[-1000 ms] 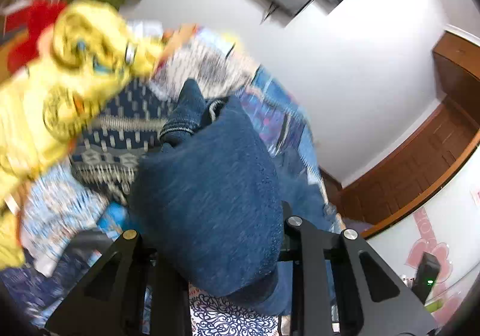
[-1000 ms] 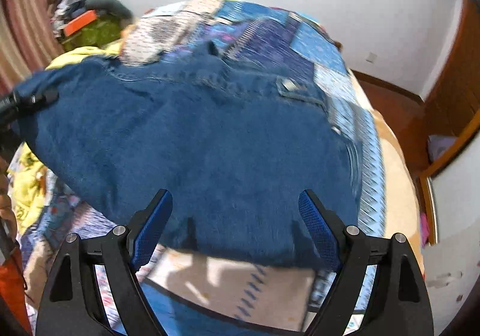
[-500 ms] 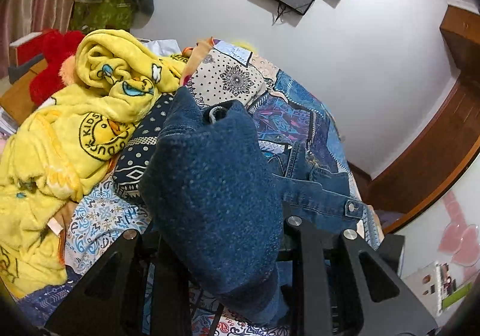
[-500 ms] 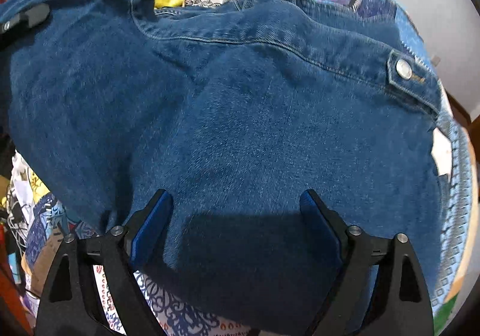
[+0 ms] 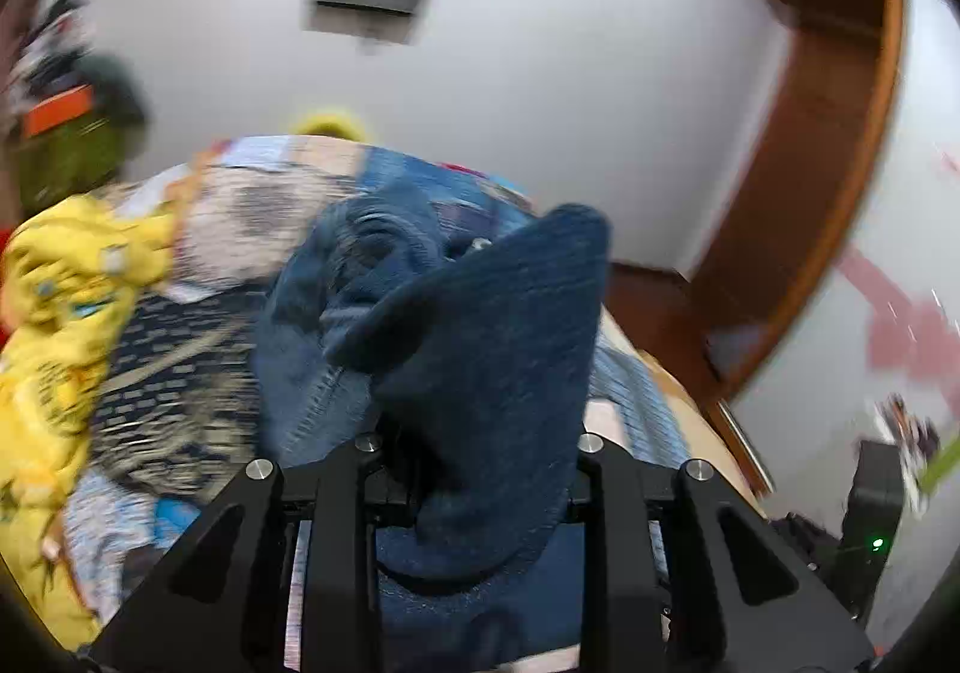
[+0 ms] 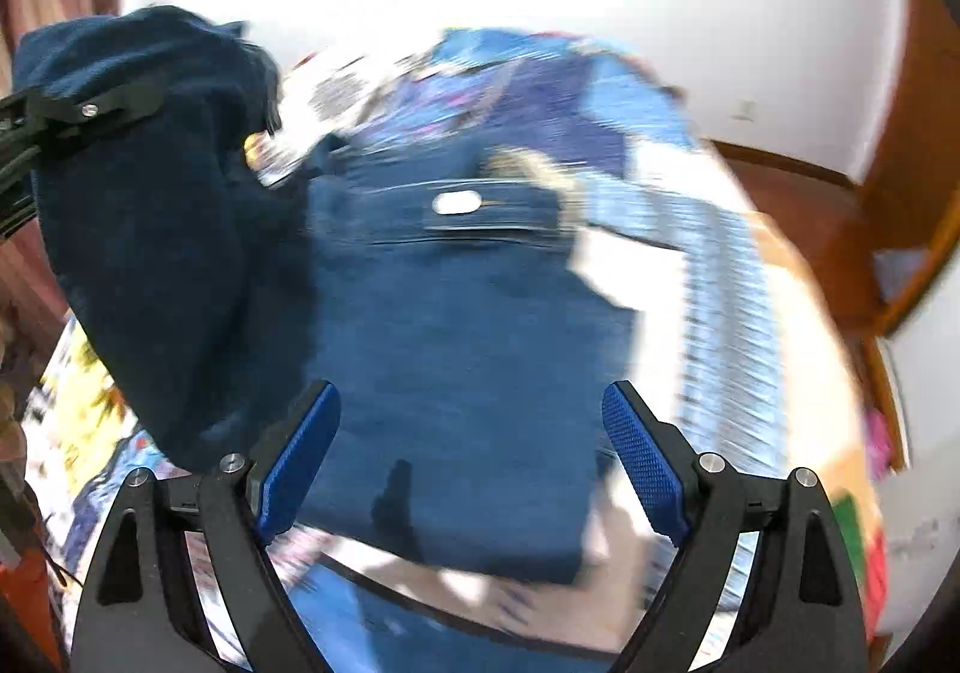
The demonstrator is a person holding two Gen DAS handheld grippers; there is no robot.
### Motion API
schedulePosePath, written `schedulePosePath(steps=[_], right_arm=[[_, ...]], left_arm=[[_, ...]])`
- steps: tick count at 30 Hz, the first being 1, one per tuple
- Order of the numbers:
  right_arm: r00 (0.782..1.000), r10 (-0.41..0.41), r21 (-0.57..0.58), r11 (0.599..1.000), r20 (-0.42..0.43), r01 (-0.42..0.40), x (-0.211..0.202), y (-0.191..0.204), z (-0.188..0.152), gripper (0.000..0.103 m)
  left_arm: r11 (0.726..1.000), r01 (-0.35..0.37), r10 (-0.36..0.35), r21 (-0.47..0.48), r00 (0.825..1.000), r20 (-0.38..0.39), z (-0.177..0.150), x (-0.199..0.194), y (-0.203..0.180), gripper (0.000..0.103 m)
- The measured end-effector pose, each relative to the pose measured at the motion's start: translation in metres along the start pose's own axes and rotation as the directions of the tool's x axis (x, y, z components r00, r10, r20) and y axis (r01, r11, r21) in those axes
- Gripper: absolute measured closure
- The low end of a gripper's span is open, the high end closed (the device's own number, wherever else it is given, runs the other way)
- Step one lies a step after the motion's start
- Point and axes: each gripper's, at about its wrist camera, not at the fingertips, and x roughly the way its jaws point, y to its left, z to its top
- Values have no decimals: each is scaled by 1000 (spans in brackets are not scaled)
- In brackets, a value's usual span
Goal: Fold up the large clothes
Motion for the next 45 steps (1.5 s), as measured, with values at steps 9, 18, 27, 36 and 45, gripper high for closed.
schedulePosePath(steps=[9, 18, 27, 36, 45], right_arm=[[989, -137, 152, 978, -61, 144, -25, -77, -44, 15], [989, -147, 222, 964, -16, 147, -57, -99, -46, 15], [993, -54, 140, 989, 109, 38, -71, -59, -18, 15], [990, 133, 74, 988, 50, -137, -23, -16, -2, 14], [974, 195, 236, 958, -112, -165, 33, -51, -30, 14]], left_arm=[[958, 165, -72, 233, 929, -362, -102, 86, -82, 77], [934, 248, -111, 259, 886, -450, -111, 59, -78, 59], [961, 123, -48, 248, 957, -286, -88, -7, -57, 15], [963, -141, 190, 230, 960, -207, -81, -8, 27, 7], [984, -169, 179, 60, 913, -366, -119, 19, 82, 0]])
